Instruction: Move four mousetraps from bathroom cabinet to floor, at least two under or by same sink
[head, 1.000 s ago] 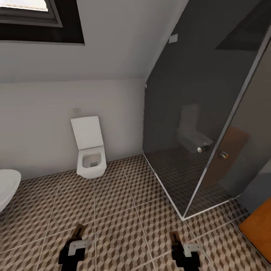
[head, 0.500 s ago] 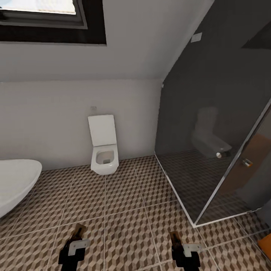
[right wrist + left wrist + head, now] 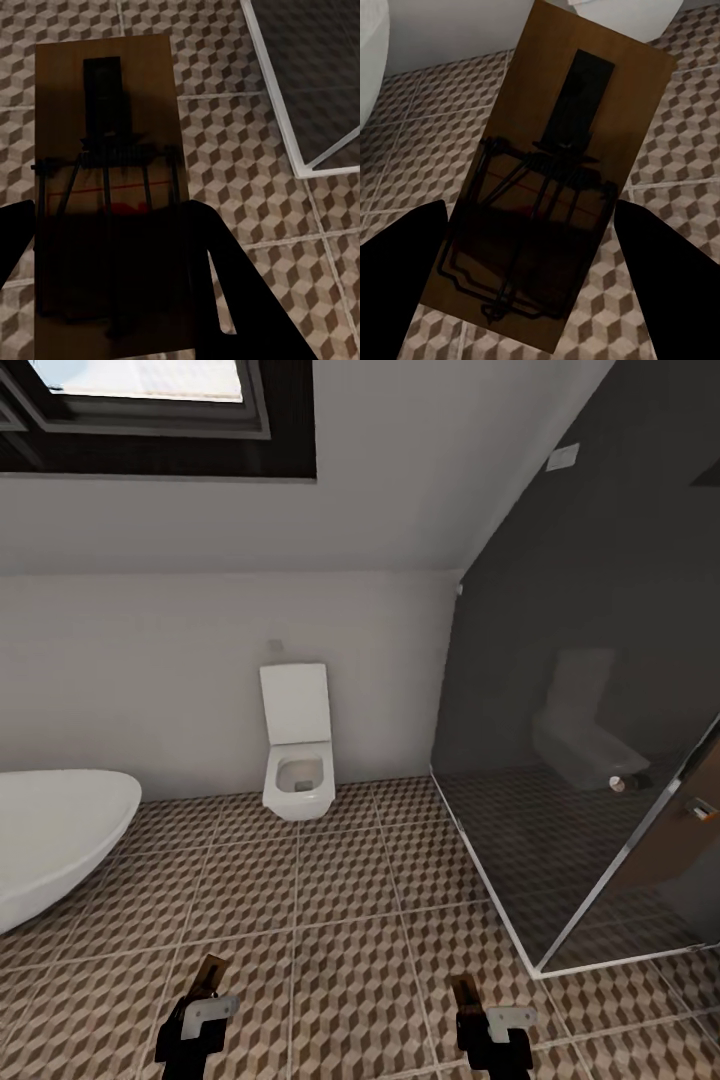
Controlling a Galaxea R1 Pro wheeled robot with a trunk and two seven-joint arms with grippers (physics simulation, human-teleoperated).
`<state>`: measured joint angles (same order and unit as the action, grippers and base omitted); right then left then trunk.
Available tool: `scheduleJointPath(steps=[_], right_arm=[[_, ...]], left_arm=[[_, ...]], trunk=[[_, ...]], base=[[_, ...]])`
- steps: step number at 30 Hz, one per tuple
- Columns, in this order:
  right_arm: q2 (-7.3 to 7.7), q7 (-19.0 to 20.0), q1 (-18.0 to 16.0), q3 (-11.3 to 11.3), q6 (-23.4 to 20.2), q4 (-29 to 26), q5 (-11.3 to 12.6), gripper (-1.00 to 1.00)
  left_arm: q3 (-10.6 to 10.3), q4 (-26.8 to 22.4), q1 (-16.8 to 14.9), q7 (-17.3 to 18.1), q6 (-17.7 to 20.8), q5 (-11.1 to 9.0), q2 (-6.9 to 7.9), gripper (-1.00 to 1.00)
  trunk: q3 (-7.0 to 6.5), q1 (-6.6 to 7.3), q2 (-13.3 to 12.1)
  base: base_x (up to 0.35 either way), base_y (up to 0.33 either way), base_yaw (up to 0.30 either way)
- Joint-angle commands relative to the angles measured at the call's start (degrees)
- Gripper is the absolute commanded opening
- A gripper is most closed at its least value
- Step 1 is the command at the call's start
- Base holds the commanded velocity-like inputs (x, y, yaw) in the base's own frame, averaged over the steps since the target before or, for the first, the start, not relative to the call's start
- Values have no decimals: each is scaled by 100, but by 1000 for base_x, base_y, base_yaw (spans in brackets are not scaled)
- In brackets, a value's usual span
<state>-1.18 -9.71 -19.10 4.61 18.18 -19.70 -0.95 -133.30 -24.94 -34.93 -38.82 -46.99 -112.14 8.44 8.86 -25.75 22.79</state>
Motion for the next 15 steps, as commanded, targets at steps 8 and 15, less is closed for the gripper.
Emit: scheduleJointPath(steps=[8,15], right_arm=[[4,-66,-6,49,10,8,7,-100],[5,-66,-6,49,10,8,7,-100]], left_arm=[[-47,-20,-13,-56,-12,8,1,-100],[-47,-20,-13,-56,-12,8,0,-100]], trunk=[[12,-4,13],[12,-4,13]], base=[[0,0,4],[0,0,0]])
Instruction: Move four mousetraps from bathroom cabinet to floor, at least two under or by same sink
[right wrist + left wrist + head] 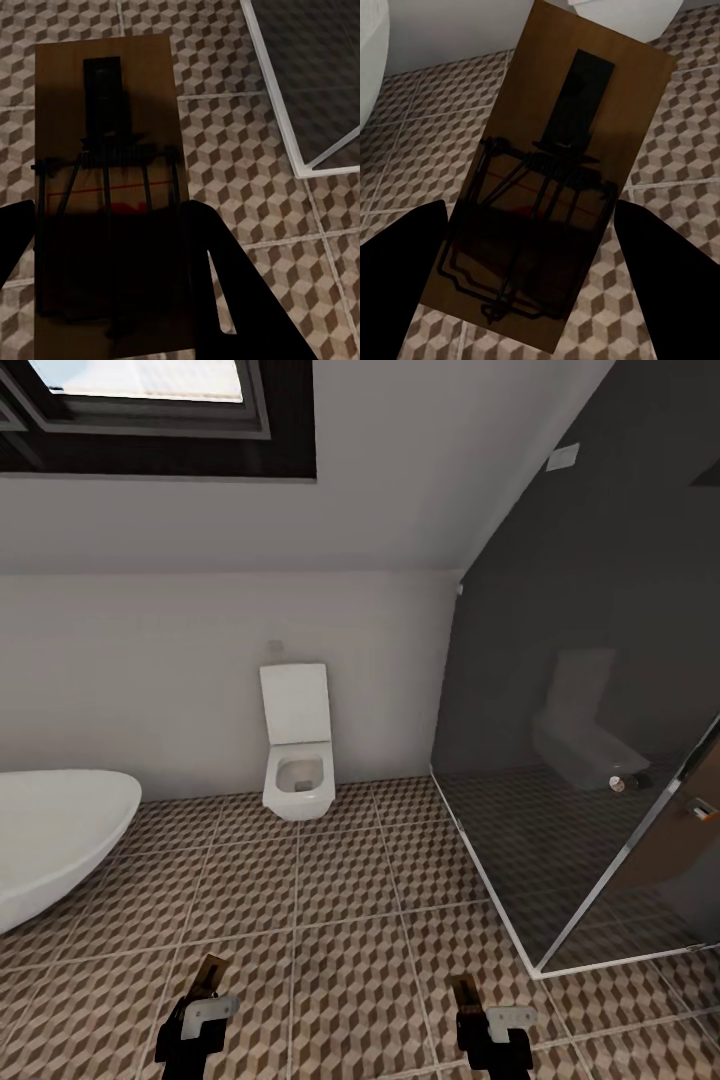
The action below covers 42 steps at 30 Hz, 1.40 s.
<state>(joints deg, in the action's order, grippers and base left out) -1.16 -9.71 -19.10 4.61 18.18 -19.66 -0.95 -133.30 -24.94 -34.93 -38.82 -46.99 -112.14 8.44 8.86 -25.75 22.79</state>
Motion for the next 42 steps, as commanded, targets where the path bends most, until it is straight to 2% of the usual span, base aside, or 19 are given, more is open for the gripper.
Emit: scheduleJointPath(steps=[1,8,31,42], right_arm=[[3,-66,-6,49,10,4,7,-100],[3,-66,-6,49,10,5,7,-100],[-1,-66,-6,51,10,4,4,-100],[-1,-66,-6,53,10,1,0,-100]], left_arm=[[-47,-20,-13,-56,-12,8,0,-100],[-47,-20,-13,-56,-20,8,0,-100],[-47,-20,-14,-56,-20,9,0,-100],[-47,-20,-13,-56,-20,8,0,-100]], trunk=[[12,-4,13],[12,-4,13],[12,-4,13],[12,-4,13]], base=[[0,0,0],[41,3,0],[178,110,2],[8,12,159]])
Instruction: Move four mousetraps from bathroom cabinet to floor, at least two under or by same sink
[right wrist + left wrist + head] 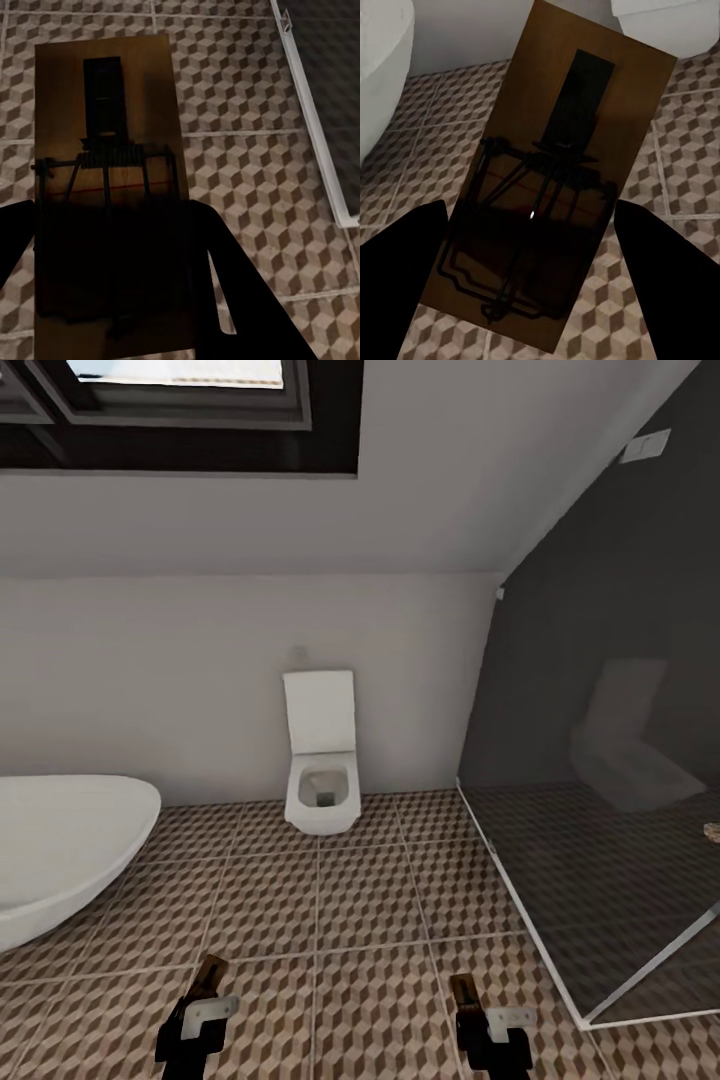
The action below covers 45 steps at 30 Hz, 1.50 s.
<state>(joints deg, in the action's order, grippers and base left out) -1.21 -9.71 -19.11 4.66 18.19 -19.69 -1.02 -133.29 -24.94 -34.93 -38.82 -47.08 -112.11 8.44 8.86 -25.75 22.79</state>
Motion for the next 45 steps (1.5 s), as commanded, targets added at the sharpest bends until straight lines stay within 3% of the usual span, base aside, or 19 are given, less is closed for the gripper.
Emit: scheduleJointPath(steps=[1,9,26,38,41,43,45], right_arm=[[5,-66,-5,48,10,6,8,-100],[6,-66,-5,51,10,6,13,-100],[-1,-66,-5,53,10,9,14,-100],[-4,-59,-5,55,10,6,14,-100],[-17,-58,-5,76,10,-25,-17,-100],[-29,-59,-5,108,2,-99,-90,-100],[-53,-73,-5,122,-62,-349,-177,-100]], left_arm=[[-48,-20,-14,-56,-11,6,0,-100],[-47,-20,-14,-56,-11,5,0,-100],[-47,-20,-14,-56,-11,5,0,-100],[-37,62,-14,-65,36,5,-5,-100],[192,218,-14,-69,376,5,-61,-100],[530,465,-14,-43,1011,5,-172,-100],[890,929,-11,150,1804,5,-385,-100]], trunk=[[12,-4,13],[12,-4,13],[12,-4,13],[6,-4,13],[6,-4,13],[6,-4,13],[6,-4,13]], base=[[0,0,75],[50,0,17],[242,0,0],[32,0,92],[0,0,5],[0,0,2],[0,0,0]])
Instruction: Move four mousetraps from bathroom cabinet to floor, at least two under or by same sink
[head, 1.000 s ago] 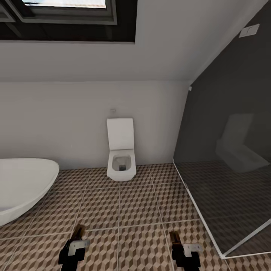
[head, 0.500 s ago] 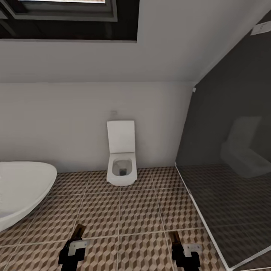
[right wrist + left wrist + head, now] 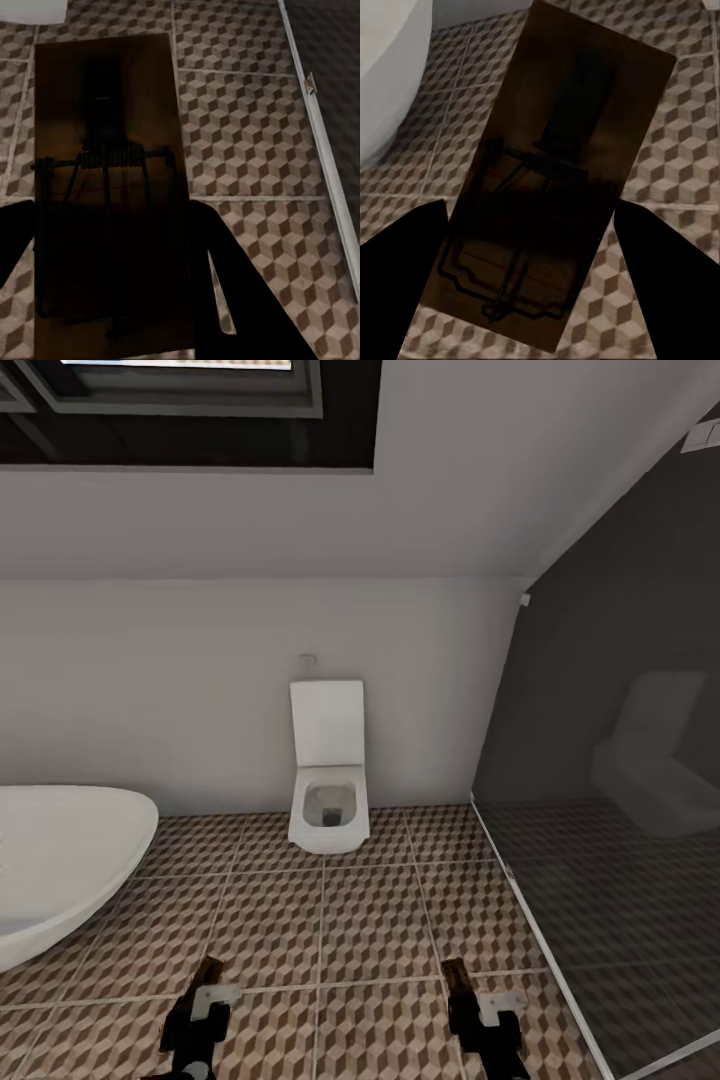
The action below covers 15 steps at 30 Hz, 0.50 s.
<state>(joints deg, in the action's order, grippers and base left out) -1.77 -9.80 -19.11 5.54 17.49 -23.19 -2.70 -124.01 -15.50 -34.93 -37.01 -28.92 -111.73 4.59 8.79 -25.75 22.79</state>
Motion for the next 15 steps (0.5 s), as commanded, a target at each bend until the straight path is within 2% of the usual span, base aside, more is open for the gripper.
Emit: scheduleJointPath(steps=[1,4,6,7,10,12,13,15], right_arm=[[-24,-74,-5,37,-76,-189,-52,-100],[-190,-103,-10,42,-723,-840,-132,-100],[-296,-156,-19,43,-1390,-1361,-148,-100],[-328,-172,-28,43,-1651,-1611,-147,-100],[-443,-196,-92,43,-1978,-1923,-150,-100],[-550,-202,-264,43,-2292,-1977,-148,-100],[-633,-204,-430,43,-2579,-1993,-143,-100],[-717,-205,-588,43,-2810,-1994,-139,-100]], left_arm=[[104,303,-11,194,318,-33,-146,-100],[308,1397,-7,1168,832,-34,-571,-100],[361,1782,-12,1724,1068,-45,-720,-100],[373,1870,-16,1888,1451,-51,-754,-100],[390,1950,-57,2048,2484,-78,-740,-100],[393,1963,-144,2070,2712,-103,-700,-100],[394,1967,-285,2076,2848,-113,-684,-100],[395,1970,-440,2084,3111,-121,-662,-100]], trunk=[[13,-3,12],[13,-3,12],[13,-3,12],[13,-3,12],[13,-3,12],[13,-3,12],[13,-3,12],[13,-3,12]], base=[[0,0,0],[0,0,0],[0,0,0],[0,0,0],[0,0,0],[0,0,0],[0,0,0],[0,0,0]])
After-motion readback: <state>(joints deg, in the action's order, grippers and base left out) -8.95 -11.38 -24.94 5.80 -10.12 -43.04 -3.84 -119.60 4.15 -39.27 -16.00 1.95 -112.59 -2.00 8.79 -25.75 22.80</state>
